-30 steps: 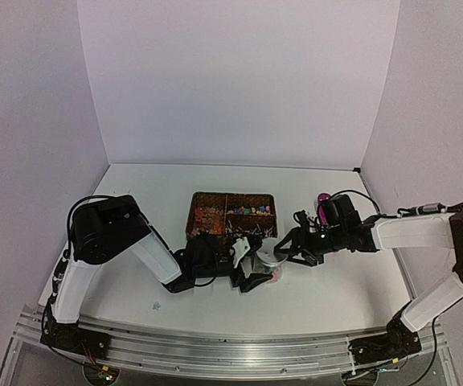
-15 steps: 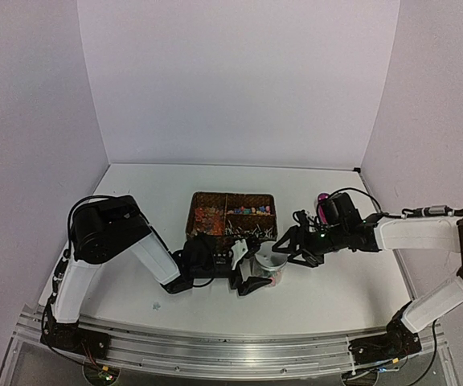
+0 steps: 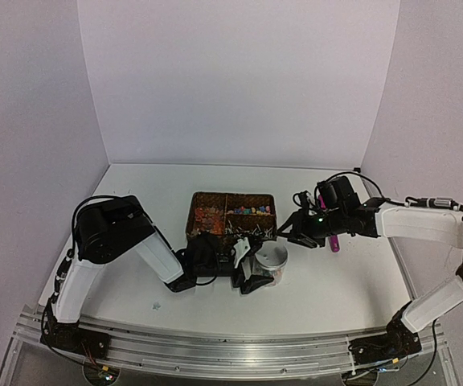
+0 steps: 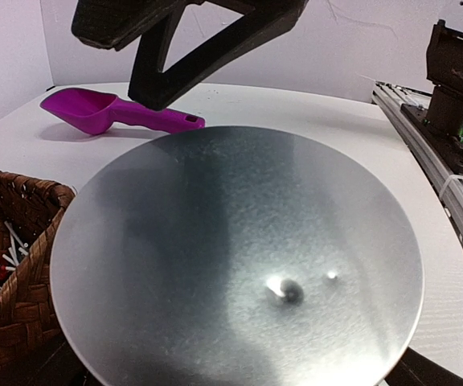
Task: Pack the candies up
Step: Screw the bottle lid onto the packing bottle.
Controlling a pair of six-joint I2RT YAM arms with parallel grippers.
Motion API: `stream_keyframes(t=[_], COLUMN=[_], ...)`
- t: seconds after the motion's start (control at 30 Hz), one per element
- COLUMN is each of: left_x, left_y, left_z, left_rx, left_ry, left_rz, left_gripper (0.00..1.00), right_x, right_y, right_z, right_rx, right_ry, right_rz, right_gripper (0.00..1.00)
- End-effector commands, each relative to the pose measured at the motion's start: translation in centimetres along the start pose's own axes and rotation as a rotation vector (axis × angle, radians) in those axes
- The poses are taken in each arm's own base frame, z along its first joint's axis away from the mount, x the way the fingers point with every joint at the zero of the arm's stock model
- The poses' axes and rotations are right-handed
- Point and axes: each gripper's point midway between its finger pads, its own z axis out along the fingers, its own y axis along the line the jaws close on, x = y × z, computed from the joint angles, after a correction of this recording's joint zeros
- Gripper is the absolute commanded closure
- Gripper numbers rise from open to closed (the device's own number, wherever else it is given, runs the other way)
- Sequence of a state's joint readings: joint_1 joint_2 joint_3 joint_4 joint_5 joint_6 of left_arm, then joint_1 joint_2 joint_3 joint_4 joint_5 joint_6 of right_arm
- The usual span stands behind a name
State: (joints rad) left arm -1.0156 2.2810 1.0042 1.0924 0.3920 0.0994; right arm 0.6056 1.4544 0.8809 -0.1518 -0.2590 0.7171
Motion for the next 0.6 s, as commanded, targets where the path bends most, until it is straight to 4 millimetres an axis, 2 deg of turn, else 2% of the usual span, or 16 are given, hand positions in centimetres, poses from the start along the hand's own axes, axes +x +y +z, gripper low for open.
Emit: stream_keyframes(t=[0.0,0.33,0.57], left_x=[-1.3,-1.1,-1.1], left_y=[0.2,0.2,0.5], left_z=[0.3,0.4,0.5], left_rx=[0.013,0.014,-0.003], left_ry=[-0.046,-0.039,-0.039], left_rz=[0.018,0.035,0.040], left_gripper=[0.01,0.08,0.24], right_x=[-1.5,1.6,3.0], right_y=[1.1,0.3,-0.6], right_z=[-0.6,1.6,0.6], right_rx=[0.007,0.040,0.070], right_ry=[-0.047,0.039,0.016], right_rz=[-0.042,-0.038,0.011], right_gripper=[0.63,0.74,0.85])
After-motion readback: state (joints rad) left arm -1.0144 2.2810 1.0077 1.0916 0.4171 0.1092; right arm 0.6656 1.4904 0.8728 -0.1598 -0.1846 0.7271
